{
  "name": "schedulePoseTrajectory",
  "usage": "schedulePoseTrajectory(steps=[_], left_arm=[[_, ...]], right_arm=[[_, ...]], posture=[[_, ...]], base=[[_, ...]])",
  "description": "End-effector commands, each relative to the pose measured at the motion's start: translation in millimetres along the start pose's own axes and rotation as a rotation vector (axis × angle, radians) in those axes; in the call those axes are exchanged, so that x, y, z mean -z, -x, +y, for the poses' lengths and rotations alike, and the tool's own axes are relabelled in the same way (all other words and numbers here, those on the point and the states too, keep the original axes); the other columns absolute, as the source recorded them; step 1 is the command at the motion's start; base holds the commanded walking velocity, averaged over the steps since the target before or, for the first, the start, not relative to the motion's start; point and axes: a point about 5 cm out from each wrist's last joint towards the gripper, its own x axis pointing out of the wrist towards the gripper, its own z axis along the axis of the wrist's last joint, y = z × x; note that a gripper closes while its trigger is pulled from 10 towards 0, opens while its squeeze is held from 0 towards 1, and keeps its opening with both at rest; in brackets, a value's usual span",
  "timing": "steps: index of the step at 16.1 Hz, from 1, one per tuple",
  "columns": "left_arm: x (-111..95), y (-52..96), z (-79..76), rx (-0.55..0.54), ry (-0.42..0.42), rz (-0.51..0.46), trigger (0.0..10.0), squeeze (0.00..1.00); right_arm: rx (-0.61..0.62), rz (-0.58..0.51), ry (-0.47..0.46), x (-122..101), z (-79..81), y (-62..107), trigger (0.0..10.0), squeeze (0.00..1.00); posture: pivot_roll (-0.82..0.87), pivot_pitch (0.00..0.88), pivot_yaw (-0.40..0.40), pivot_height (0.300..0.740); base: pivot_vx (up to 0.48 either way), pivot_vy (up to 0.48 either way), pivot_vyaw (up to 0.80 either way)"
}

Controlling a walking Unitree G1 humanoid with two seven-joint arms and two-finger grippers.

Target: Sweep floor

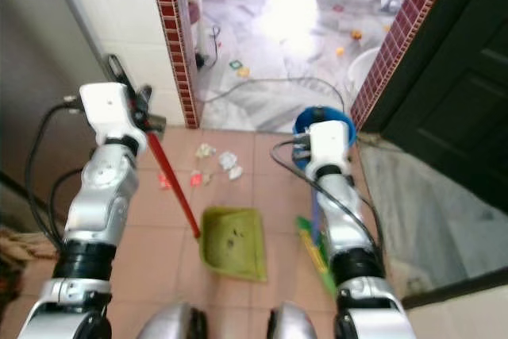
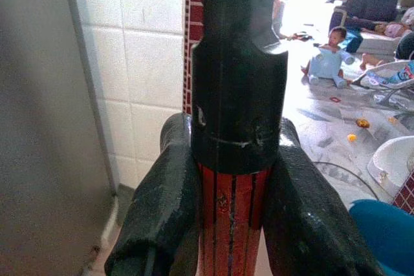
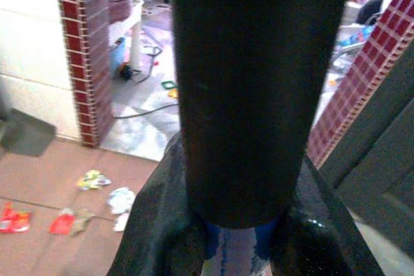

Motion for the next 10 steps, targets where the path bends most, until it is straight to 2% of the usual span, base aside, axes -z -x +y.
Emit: schedulePoseTrajectory(steps=[1, 5, 10], left_arm=[[-18, -3.0, -7.4, 0.023, -0.017, -0.064, 10.0, 0.0], [-33, -6.2, -7.5, 0.024, -0.036, -0.108, 10.0, 0.0], [-35, -8.5, 1.7, 0.009, -0.078, -0.113, 10.0, 0.0]], right_arm=[[0.016, 0.011, -0.019, 2, -6.5, 1.2, 10.0, 0.0], [0.012, 0.012, -0.019, 3, -5.9, 1.4, 10.0, 0.0], [0.006, 0.018, -0.017, 4, -4.5, 1.0, 10.0, 0.0]], posture=[[-0.04, 0.091, 0.024, 0.74], [-0.04, 0.089, 0.025, 0.74], [-0.04, 0.089, 0.026, 0.74]], base=[[0.0, 0.469, 0.0], [0.0, 0.469, 0.0], [0.0, 0.469, 0.0]])
